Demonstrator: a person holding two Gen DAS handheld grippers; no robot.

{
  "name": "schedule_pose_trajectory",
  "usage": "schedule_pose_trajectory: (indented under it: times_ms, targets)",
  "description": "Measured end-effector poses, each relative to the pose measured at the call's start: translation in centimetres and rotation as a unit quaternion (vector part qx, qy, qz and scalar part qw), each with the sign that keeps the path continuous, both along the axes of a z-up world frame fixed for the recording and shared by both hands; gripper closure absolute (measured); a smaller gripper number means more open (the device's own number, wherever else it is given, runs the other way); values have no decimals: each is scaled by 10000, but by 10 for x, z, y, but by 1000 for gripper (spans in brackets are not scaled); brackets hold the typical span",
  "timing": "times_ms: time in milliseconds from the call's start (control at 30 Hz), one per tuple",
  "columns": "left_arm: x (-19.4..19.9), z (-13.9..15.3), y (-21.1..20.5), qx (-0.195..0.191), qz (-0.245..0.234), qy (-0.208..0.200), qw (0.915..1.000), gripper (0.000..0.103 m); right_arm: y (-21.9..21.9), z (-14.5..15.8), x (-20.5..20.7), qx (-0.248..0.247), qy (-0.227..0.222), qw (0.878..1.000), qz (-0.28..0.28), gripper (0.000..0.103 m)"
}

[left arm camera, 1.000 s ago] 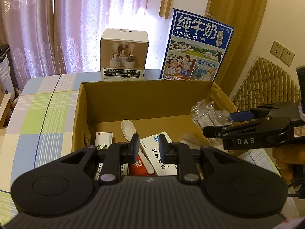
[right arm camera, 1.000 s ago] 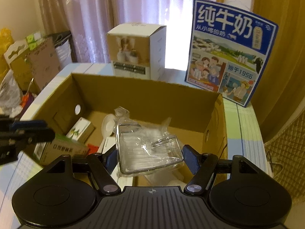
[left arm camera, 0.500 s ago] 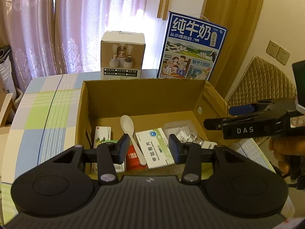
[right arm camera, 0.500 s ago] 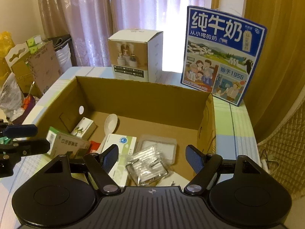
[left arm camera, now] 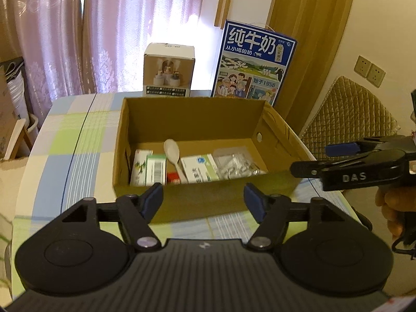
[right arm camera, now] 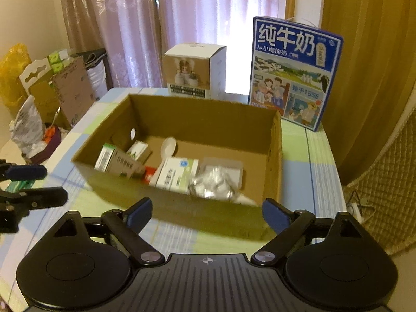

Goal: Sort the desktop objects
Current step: 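Move both tools back toward the foil packet and black cable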

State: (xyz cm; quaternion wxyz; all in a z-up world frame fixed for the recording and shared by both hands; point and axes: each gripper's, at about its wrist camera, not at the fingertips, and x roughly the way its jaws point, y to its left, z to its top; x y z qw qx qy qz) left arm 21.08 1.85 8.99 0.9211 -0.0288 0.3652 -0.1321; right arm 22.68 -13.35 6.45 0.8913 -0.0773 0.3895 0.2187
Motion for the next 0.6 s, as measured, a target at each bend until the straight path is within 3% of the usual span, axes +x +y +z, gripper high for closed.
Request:
schedule_pose_trajectory:
  times_ms: [167, 600]
  targets:
    - [-40, -6, 8, 45, 56, 81, 9999, 24, -19, -15, -36, -73, 169, 9998, 41, 7]
    - [-127, -37, 27, 89, 443, 469, 9979, 15, -63, -45, -108, 183, 655, 9975, -174, 4]
